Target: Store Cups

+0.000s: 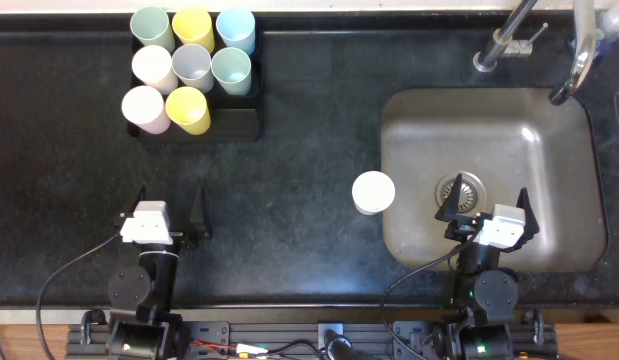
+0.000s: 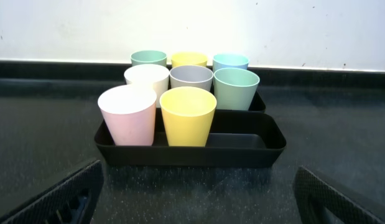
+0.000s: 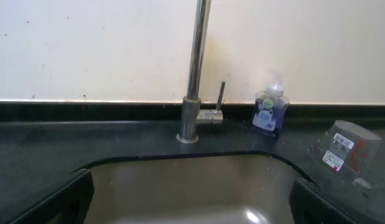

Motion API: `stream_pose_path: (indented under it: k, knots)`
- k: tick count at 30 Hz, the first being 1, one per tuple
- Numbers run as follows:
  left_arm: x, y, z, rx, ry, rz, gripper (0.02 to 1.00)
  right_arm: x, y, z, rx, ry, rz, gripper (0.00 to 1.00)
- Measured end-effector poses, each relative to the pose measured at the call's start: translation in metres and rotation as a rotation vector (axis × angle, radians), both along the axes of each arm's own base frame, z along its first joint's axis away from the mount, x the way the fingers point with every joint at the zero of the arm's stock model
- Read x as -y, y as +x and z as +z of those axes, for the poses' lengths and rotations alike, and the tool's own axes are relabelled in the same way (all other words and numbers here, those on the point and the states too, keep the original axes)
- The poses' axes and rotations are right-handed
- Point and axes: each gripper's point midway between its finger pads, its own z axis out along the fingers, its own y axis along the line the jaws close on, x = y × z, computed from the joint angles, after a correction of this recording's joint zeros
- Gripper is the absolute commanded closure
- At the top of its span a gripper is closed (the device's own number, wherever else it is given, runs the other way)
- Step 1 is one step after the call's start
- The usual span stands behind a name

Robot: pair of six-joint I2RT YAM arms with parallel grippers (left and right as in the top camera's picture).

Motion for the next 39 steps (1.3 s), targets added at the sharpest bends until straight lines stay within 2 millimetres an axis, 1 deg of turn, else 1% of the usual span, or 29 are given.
stream_pose_path:
  k: [5,12,15,21,39]
  knots:
    - [0.0012,-0.0001,0.0,0.0,0.003,-0.009,0.02,0.0,0.0,0.0001,0.0,0.0,0.0,0.005]
    - [-0.004,0.0002,-0.0002,-0.001,0.002,0.012,0.02,-0.0001,0.0,-0.0001,0.0,0.0,0.0,0.005]
    - [-0.0031,0.0001,-0.0003,-0.001,0.002,0.008,0.02,0.0,0.0,0.0,0.0,0.0,0.0,0.003]
    - [0.0051,-0.0004,-0.0003,-0.001,0.002,-0.027,0.02,0.0,0.0,0.0001,0.0,0.0,0.0,0.003]
    - [0.005,-0.0004,-0.0004,-0.002,0.002,-0.026,0.02,0.0,0.0,0.0001,0.0,0.0,0.0,0.003]
